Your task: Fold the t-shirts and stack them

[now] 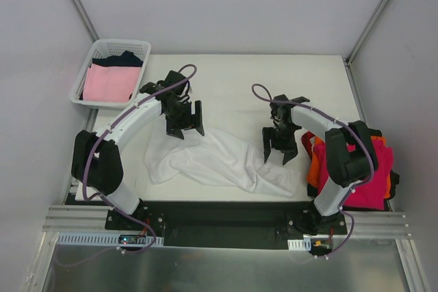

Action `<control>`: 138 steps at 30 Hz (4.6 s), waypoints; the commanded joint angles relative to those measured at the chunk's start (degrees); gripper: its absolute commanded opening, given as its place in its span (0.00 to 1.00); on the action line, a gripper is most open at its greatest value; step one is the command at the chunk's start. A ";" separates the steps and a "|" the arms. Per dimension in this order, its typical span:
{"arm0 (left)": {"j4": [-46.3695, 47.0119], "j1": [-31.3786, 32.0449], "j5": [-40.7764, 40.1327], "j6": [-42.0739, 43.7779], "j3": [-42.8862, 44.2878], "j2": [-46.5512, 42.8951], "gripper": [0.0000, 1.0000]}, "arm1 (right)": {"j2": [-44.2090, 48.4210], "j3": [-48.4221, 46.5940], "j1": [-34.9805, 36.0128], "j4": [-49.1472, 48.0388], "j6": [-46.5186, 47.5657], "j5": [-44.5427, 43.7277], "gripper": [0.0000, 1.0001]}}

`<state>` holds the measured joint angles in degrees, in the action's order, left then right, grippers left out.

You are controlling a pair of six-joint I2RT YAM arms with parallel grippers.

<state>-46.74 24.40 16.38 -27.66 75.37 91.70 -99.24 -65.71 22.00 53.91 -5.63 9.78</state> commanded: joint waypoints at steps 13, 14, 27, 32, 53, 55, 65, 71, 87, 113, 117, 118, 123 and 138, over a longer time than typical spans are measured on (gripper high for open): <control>-1.07 0.21 1.11 -0.55 0.21 -0.21 0.78 | 0.19 1.99 0.33 -3.99 -2.46 2.78 0.32; -1.07 0.21 1.20 -0.55 0.39 0.14 0.78 | 0.10 1.99 0.33 -3.99 -2.54 3.05 0.32; -0.98 0.29 1.72 -0.82 0.65 1.02 0.78 | 2.73 7.35 0.68 -8.19 -5.97 5.07 0.36; -1.07 0.29 1.99 -0.64 0.56 1.29 0.78 | 4.05 10.51 0.76 -11.90 -7.20 6.56 0.36; -0.98 0.21 2.16 -0.73 0.21 2.08 0.77 | 5.29 -0.62 0.24 -4.26 -5.54 2.79 0.01; -0.98 0.29 1.99 -0.73 0.30 2.08 0.77 | 3.97 -6.77 -0.90 -1.45 -4.57 2.26 0.01; -0.98 0.29 1.72 -0.55 0.21 1.38 0.78 | -5.08 -26.30 -7.84 5.15 -0.88 1.73 0.01; -1.07 0.29 1.90 -0.29 1.00 1.90 0.78 | -10.52 -32.01 -11.80 2.79 -0.61 3.93 0.01; -1.25 0.29 2.69 -0.73 0.13 2.69 0.78 | -15.72 -43.18 -20.41 -2.84 -2.02 7.44 0.01; 0.06 0.12 -4.61 -1.43 -13.32 -5.66 0.80 | -1.94 -13.67 -13.06 -8.82 -1.76 16.32 0.78; 2.70 0.12 -3.99 -2.49 -11.84 -2.34 0.77 | -0.51 -7.86 -6.72 -8.74 -1.31 13.95 0.53; 2.97 0.21 -3.73 -2.66 -10.78 -1.01 0.68 | -0.60 -7.24 -5.92 -8.91 -1.49 13.86 0.45; 2.97 0.21 -0.30 -2.92 -0.52 5.85 0.12 | -1.92 -8.73 -2.14 -8.21 -2.63 13.16 0.01; 4.20 -0.23 -0.74 -1.95 7.68 20.18 0.00 | -10.36 -15.67 3.22 -7.42 -3.78 12.37 0.01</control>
<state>-41.41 24.40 15.53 -30.22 80.55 109.73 -108.33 -78.43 24.49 45.39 -8.93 22.72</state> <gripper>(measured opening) 0.003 0.015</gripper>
